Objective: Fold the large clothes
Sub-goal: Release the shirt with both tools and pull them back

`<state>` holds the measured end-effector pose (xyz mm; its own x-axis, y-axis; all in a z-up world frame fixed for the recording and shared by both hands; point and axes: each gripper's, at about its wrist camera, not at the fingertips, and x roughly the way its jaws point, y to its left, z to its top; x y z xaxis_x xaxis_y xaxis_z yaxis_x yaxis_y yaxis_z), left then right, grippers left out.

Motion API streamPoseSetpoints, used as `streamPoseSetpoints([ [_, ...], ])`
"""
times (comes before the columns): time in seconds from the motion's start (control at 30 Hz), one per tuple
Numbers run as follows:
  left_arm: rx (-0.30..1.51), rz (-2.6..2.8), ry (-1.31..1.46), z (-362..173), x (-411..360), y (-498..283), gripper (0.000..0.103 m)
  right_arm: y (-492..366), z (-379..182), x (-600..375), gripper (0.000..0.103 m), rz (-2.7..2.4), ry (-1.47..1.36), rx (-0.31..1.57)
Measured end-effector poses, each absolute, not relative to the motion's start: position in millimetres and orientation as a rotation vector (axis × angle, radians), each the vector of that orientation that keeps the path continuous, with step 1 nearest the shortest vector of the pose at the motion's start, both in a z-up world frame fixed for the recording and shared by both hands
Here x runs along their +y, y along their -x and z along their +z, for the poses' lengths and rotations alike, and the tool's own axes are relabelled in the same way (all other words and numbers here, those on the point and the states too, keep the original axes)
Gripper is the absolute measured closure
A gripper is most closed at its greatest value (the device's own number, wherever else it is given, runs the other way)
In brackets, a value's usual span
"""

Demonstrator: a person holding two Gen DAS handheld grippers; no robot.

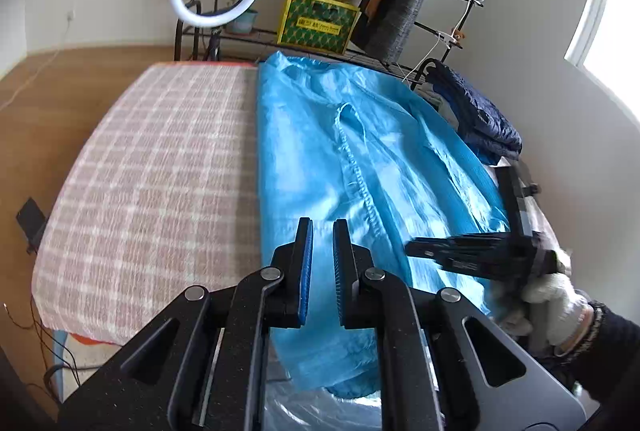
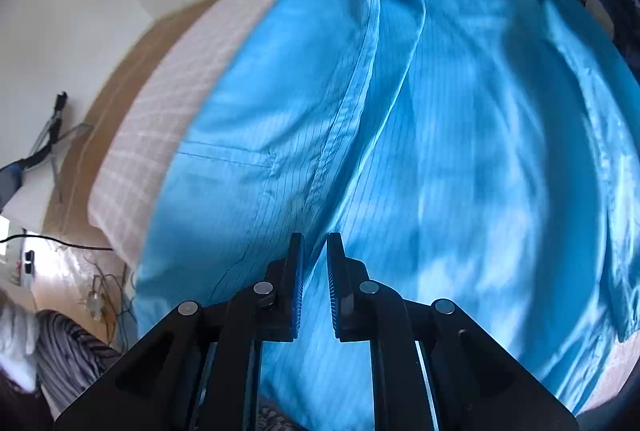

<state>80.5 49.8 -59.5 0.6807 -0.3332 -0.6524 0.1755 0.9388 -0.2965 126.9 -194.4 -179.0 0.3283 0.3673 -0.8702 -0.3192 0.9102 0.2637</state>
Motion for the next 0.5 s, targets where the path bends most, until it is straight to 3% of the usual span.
streamPoseSetpoints([
  [0.1, 0.777, -0.309, 0.231, -58.1, 28.9, -85.9, 0.095, -110.8, -159.5, -226.9, 0.071, 0.451, -0.087, 1.084],
  [0.27, 0.807, -0.371, 0.236, -63.6, -17.8, -97.9, 0.095, -84.5, -139.3, -295.2, 0.062, 0.360, -0.111, 0.970],
  [0.33, 0.836, -0.412, 0.237, -70.6, -37.3, -104.6, 0.095, -79.0, -134.6, -326.5, 0.050, 0.315, -0.129, 0.935],
  [0.5, 0.914, -0.493, 0.188, -98.2, -90.2, -123.1, 0.095, -80.2, -134.5, -391.3, 0.047, 0.154, -0.118, 0.906],
])
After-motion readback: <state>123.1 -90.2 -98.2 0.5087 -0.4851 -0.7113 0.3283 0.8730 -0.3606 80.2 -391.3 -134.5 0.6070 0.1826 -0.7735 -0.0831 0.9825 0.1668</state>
